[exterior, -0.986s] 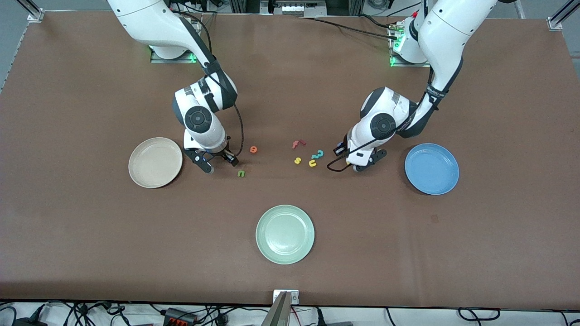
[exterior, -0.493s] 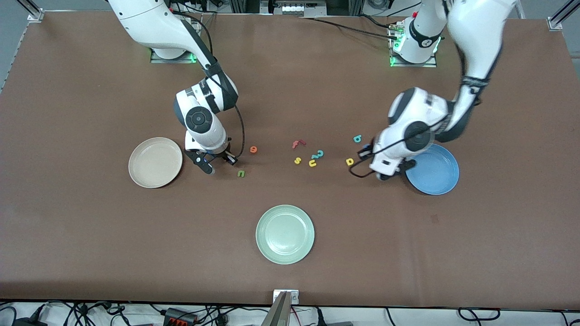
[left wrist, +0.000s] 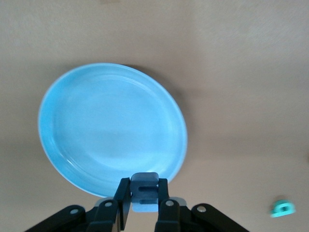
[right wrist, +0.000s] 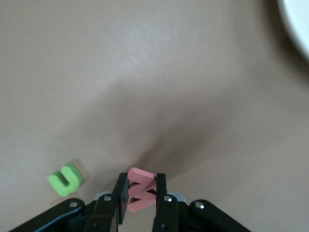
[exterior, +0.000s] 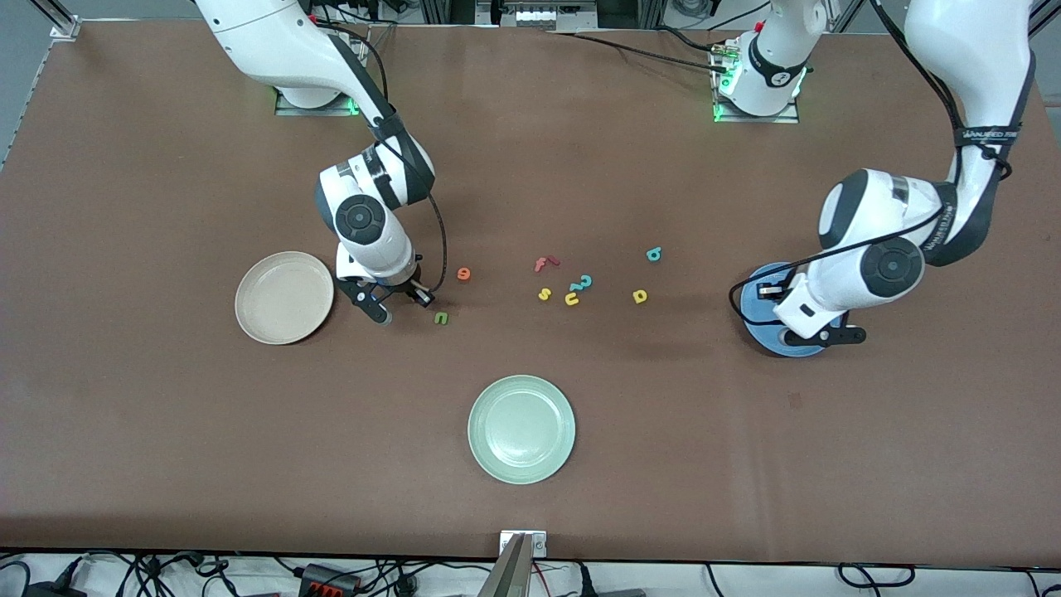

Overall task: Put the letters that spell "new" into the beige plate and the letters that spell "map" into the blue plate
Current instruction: 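Put blue letter on blue plate while the right gripper puts w on beige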

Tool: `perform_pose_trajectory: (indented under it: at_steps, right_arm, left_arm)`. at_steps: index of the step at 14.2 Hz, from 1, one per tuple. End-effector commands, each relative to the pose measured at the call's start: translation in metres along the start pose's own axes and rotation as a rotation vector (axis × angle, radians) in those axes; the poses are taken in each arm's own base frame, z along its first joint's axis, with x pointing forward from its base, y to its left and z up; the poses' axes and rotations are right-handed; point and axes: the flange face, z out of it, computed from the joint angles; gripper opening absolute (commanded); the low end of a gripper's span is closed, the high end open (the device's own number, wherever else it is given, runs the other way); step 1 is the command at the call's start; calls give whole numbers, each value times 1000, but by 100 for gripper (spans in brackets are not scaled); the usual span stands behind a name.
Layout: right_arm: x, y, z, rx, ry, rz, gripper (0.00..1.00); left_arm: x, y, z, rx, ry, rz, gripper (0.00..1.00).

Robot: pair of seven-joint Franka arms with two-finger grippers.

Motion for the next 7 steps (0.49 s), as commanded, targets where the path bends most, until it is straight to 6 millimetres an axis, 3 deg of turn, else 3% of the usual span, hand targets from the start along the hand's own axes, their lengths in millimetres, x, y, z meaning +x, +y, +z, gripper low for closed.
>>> perform_pose_trajectory:
  at_steps: [1,4,5,6,7]
  right_arm:
    - [59,26,-32,-42,-33,-91,10]
    - [131,79,-30,-73,-83,-226,10]
    - [153,97,-27,-72,-93,-252,11]
    - [167,117,-22,-91,-126,-278,11]
    - [177,132,-19,-106,-159,-309,11]
  left_arm:
    - [-2,-13,35,11,43,117,6]
    - [-6,-7,72,-2,66,146,14]
    - [-5,-7,74,0,66,150,33]
    - [-4,-7,73,-1,67,146,83]
    - [-4,-6,69,2,68,147,100]
